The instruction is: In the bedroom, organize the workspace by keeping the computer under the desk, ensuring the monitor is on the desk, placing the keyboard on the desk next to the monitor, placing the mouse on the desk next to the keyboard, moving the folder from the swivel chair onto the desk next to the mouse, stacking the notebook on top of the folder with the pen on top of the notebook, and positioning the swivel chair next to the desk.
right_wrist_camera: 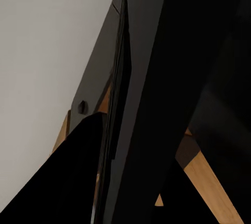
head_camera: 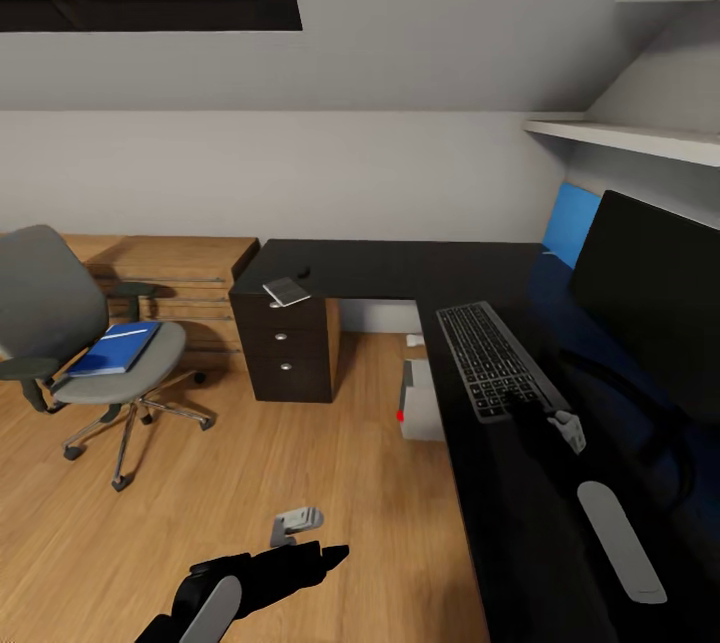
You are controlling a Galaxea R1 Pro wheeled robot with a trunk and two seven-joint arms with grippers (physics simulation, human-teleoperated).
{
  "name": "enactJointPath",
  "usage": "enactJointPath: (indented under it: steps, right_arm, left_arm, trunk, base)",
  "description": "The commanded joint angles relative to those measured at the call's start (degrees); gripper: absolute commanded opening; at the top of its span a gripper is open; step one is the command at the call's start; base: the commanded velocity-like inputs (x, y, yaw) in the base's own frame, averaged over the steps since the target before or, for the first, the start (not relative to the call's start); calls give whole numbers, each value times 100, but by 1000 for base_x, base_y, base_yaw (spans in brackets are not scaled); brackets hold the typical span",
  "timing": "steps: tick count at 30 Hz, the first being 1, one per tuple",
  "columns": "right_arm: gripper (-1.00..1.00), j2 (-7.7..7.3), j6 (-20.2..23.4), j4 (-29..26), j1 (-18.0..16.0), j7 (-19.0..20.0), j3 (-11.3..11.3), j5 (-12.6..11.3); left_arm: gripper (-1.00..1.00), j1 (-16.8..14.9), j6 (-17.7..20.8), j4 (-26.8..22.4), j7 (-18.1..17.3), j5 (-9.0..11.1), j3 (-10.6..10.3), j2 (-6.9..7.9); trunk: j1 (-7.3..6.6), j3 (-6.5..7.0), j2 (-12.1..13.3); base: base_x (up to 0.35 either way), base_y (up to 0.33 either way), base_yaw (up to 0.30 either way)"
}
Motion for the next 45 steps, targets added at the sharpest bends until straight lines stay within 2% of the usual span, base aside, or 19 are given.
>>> enactJointPath:
  steps: [1, 7, 20, 31, 45]
  right_arm:
    - [-100, -2, 28, 3, -3, -18, -7, -59]
    - [-100, -7, 25, 106, -3, -10, -7, -39]
    - [-100, 20, 24, 125, 49, -41, -8, -44]
    - [-100, -6, 39, 479, 50, -43, -223, -55]
    - [-100, -17, 40, 558, 50, -30, -303, -55]
  left_arm:
    - [100, -1, 14, -6, 42, 51, -10, 8]
    - [100, -3, 10, -6, 41, 51, -10, 11]
    - [100, -3, 18, -3, 41, 56, -8, 17]
    - [100, -2, 18, -4, 41, 59, -10, 20]
    - [100, -1, 17, -3, 41, 60, -10, 19]
  trunk:
    - [-1, -6, -4]
    - [-1, -6, -4]
    - [-1, -6, -4]
    - [-1, -6, -4]
    - [-1, -6, -4]
  base:
    - [-295, 0, 0]
    - [-200, 0, 0]
    - [-6, 0, 0]
    - [0, 0, 0]
    - [-65, 0, 0]
